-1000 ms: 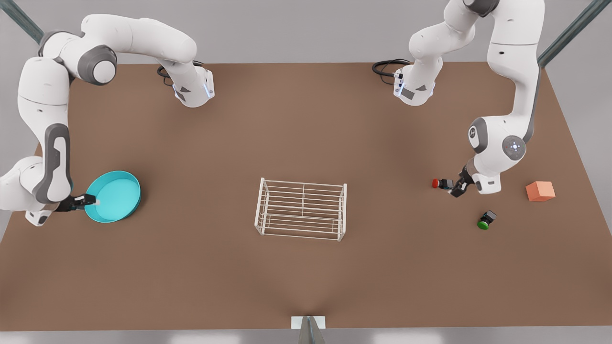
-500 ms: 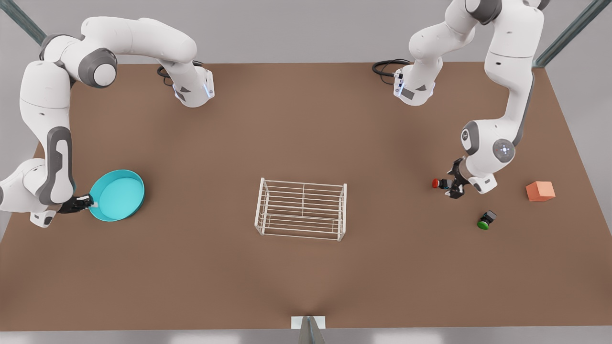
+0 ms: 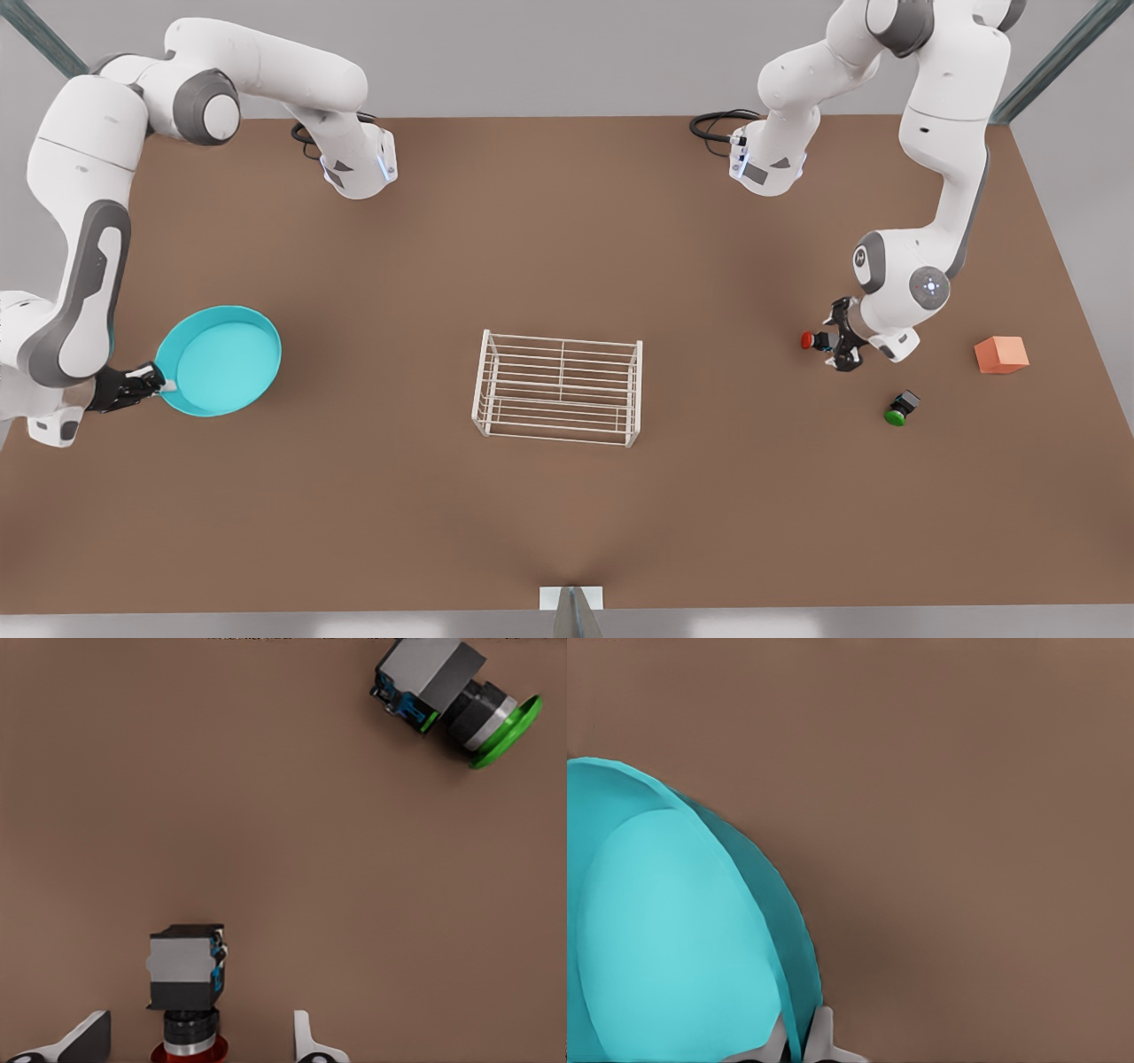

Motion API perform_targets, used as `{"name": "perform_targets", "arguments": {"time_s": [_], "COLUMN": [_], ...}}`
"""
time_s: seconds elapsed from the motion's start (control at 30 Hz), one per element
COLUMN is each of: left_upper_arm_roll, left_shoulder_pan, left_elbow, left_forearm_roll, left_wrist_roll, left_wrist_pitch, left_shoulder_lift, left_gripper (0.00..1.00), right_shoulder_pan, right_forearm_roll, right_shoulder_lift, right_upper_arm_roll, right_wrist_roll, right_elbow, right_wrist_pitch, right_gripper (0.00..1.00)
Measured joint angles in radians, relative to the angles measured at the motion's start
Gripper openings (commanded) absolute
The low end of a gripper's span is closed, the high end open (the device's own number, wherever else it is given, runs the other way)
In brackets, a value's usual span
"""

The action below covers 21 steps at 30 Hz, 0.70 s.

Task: Place the plate on the shelf with right arm and place the red button switch in the plate with left arm

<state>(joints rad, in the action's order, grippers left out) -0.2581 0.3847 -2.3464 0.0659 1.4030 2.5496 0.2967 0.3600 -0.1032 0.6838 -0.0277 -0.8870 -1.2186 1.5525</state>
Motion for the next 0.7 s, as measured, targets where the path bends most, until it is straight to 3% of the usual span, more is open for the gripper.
{"name": "perform_targets", "arguments": {"time_s": [0.33,0.63,0.7], "left_upper_arm_roll": [-0.001,0.0,0.0], "left_shoulder_pan": [0.014,0.015,0.016], "left_elbow": [-0.01,-0.013,-0.013], "left_forearm_roll": [0.037,0.054,0.06], "left_wrist_roll": [0.058,0.089,0.095], "left_wrist_pitch": [0.006,0.054,0.065], "left_shoulder_lift": [0.031,0.073,0.079], "left_gripper": [1.0,1.0,0.91], "right_shoulder_pan": [-0.054,-0.323,-0.362], "right_forearm_roll": [0.004,0.006,0.006], "right_shoulder_lift": [-0.044,-0.024,-0.021], "right_upper_arm_roll": [-0.361,-0.384,-0.382], "right_wrist_roll": [0.368,0.854,0.96], "right_elbow": [0.042,0.043,0.043], "right_wrist_pitch": [-0.098,0.093,0.138], "right_gripper": [0.17,0.17,0.17]}}
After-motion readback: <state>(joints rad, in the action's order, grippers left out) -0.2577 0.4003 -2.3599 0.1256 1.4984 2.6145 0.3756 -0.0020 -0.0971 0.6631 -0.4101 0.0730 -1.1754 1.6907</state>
